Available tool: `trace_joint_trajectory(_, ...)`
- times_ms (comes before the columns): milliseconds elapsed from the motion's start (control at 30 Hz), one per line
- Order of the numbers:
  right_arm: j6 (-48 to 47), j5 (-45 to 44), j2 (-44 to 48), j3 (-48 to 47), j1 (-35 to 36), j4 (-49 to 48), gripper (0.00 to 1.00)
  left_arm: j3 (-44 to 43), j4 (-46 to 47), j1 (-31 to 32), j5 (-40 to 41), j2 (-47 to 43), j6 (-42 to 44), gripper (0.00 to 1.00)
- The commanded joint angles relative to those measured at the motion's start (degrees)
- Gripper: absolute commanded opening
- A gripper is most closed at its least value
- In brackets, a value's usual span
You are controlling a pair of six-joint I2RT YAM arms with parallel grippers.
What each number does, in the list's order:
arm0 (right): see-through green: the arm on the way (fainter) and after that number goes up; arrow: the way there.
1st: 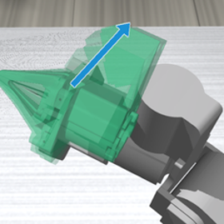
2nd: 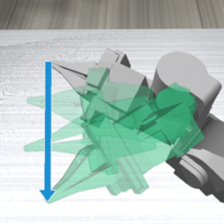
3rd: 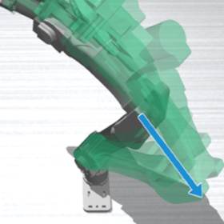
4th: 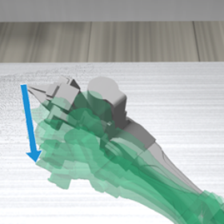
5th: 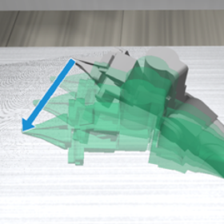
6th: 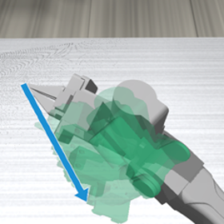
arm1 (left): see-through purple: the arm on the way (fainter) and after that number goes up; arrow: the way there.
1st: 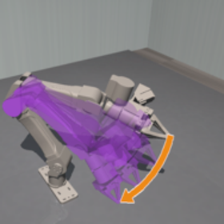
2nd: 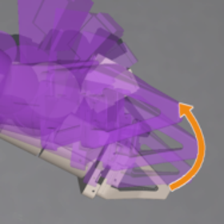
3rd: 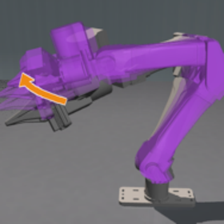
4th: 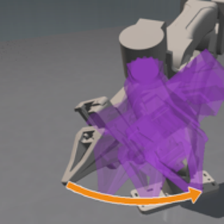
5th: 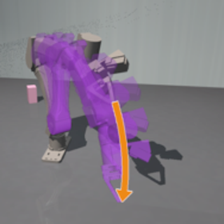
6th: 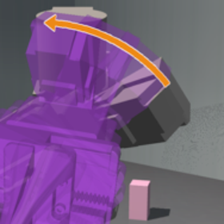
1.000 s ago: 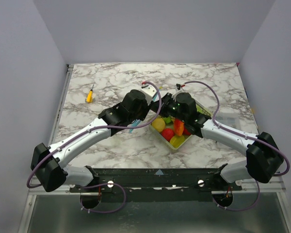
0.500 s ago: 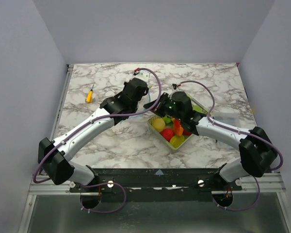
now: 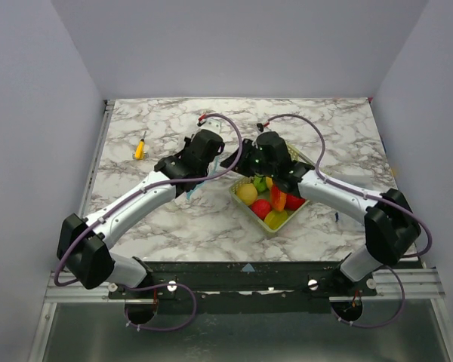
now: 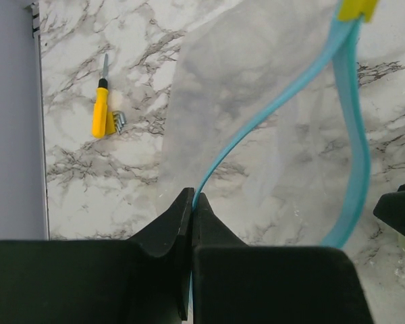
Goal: Place the food in the zip-top bag and seal the zipper
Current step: Open the zipper of the food storage bag, then pick up the fake fruit from the bin.
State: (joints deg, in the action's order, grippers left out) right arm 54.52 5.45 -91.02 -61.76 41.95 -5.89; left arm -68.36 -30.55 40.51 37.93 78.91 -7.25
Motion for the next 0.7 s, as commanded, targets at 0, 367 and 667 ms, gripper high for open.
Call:
trace_joint_trajectory(0, -6.5, -1.6, 3.7, -2.0, 0.4, 11.2, 0.3, -3.4, -1.2, -0.2, -3.3, 2.1, -3.1, 0.0)
trace_joint_trajectory(367, -14.3, -22.2, 11.1, -4.6, 0.4, 39.0, 0.57, -3.5, -1.9, -0.4, -4.6, 1.6, -4.1, 0.0)
trace_joint_trajectory(667, -14.9, -19.6, 13.7, -0.6, 0.4, 39.5, 0.7, -7.5, -6.6, -0.4, -8.3, 0.2, -5.1, 0.0)
